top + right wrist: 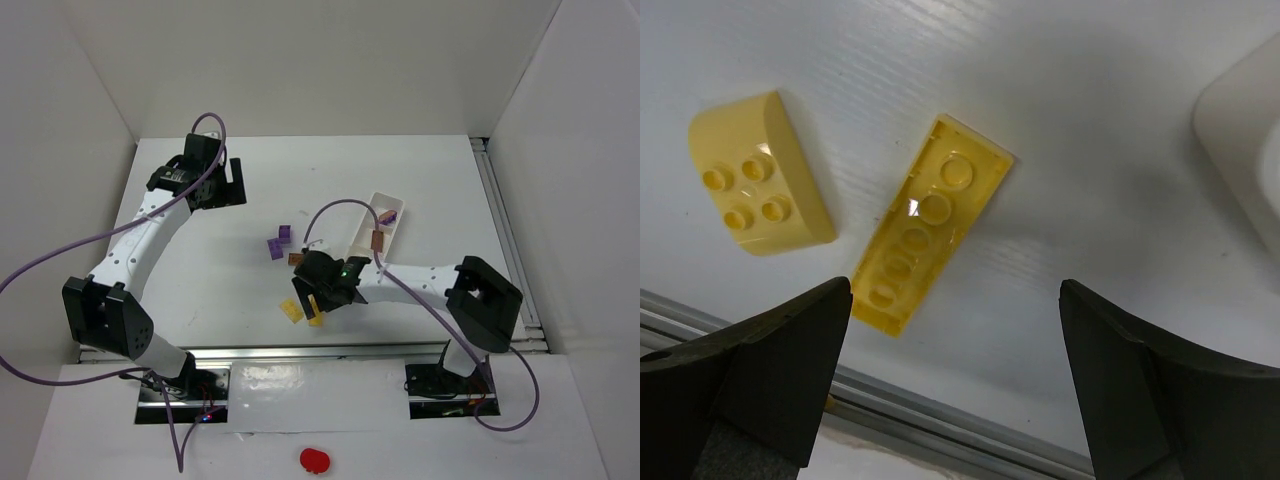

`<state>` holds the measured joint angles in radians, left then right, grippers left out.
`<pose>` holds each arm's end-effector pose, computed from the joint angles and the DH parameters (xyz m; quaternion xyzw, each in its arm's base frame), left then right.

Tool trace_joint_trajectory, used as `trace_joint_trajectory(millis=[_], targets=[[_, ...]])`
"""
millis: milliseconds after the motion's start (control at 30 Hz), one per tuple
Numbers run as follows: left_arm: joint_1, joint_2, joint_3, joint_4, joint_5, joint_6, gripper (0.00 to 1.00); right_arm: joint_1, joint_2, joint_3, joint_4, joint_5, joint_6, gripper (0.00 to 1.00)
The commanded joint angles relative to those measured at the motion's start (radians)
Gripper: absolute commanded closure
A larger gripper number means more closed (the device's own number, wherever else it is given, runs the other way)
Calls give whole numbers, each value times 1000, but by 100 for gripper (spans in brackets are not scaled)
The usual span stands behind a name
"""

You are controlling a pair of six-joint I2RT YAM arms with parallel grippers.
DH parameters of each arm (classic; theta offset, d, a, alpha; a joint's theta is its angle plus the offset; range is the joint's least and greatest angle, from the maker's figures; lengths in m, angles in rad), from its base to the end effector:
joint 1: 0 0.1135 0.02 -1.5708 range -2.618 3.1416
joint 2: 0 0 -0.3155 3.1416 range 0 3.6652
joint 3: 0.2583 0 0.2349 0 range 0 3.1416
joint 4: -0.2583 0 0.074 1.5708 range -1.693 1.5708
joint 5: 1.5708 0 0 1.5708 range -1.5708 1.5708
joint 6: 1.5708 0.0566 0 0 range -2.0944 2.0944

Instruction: Sort the legos into containers by color

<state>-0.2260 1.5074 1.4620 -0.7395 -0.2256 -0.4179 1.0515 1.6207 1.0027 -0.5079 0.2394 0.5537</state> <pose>0.3157 -0.0596 0.3867 -0.1308 0.9096 -0.0218 0.3938 0.1661 0.2634 0.2295 -0.2130 0.9450 0.0766 0.2360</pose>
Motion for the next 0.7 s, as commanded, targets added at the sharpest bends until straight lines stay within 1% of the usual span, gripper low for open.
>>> trace_joint_trajectory(millis=[0, 33, 167, 300, 333, 433, 467, 667], targets=[[-3, -38, 4, 11, 6, 30, 0, 15, 30, 66, -11, -26, 32, 8], [-3, -38, 4, 11, 6, 30, 0, 15, 57, 66, -11, -26, 19, 8], [-3, -47, -5, 11, -3, 30, 0, 15, 117, 115, -11, -17, -5, 16], [-3, -47, -5, 11, -3, 30, 0, 15, 163, 129, -1, -6, -17, 33], [-3, -47, -5, 11, -3, 30, 0, 15, 163, 129, -1, -6, -17, 41], [-3, -47, -5, 11, -3, 30, 0, 15, 173, 138, -1, 3, -17, 51], [-3, -47, -5, 11, -3, 30, 0, 15, 173, 139, -1, 3, -17, 53], [-3, -16, 4, 11, -3, 30, 0, 15, 173, 149, -11, 37, -40, 53]])
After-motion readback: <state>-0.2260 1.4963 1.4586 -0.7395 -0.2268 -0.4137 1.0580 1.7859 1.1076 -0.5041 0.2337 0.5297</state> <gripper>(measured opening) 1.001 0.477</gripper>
